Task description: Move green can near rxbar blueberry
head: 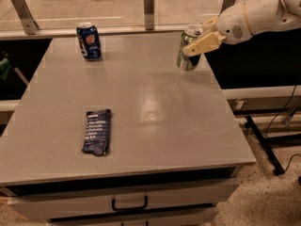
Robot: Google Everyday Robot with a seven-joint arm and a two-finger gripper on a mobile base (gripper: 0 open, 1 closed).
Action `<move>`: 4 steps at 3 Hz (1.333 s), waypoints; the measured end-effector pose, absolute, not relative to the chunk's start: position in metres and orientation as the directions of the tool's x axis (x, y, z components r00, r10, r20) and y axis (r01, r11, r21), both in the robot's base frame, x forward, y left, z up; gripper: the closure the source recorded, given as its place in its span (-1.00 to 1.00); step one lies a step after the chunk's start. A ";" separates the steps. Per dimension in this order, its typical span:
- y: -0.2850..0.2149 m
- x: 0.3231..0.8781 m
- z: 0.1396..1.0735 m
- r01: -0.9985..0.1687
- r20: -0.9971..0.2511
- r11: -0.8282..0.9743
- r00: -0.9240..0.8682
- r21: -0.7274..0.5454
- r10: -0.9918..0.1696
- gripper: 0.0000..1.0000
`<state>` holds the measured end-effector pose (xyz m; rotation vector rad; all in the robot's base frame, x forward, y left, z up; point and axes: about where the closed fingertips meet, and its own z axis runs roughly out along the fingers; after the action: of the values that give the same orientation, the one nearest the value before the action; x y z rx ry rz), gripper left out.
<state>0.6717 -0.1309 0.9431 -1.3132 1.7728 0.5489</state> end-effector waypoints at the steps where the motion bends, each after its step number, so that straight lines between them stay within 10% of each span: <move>1: -0.127 0.670 0.941 -0.931 -0.826 0.345 -0.099 -0.120 -0.555 1.00; 4: -0.032 0.621 0.936 -0.986 -0.810 0.108 0.040 -0.127 -0.585 1.00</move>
Offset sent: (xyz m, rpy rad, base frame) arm -0.0018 0.0040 -0.0017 0.0048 0.0099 0.0124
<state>0.6211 -0.0316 0.9362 -1.5665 1.6356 0.6753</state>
